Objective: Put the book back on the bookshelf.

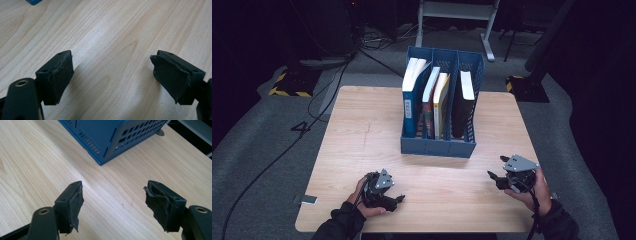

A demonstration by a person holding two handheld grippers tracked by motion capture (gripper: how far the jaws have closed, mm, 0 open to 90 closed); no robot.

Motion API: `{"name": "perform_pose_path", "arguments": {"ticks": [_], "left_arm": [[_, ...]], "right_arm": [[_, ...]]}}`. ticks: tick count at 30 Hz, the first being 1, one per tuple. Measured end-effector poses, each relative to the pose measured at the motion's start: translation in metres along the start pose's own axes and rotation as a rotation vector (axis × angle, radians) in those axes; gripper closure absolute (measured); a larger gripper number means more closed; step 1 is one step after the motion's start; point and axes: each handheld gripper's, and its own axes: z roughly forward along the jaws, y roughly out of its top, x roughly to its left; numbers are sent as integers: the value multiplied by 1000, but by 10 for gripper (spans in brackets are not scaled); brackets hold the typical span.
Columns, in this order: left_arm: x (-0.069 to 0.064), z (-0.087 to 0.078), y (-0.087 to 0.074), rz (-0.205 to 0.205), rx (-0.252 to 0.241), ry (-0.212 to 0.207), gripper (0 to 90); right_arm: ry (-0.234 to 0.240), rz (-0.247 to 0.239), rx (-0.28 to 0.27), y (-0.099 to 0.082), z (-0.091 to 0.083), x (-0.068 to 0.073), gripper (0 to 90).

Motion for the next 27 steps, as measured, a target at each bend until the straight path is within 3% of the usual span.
{"name": "perform_pose_path", "arguments": {"ticks": [18,27], "left_arm": [[0,0,0,-1,0,0,169],[0,0,0,-3,0,2,169]], "right_arm": [[-4,50,13,-39,-7,2,278],[5,119,9,-62,-14,-3,245]]}}
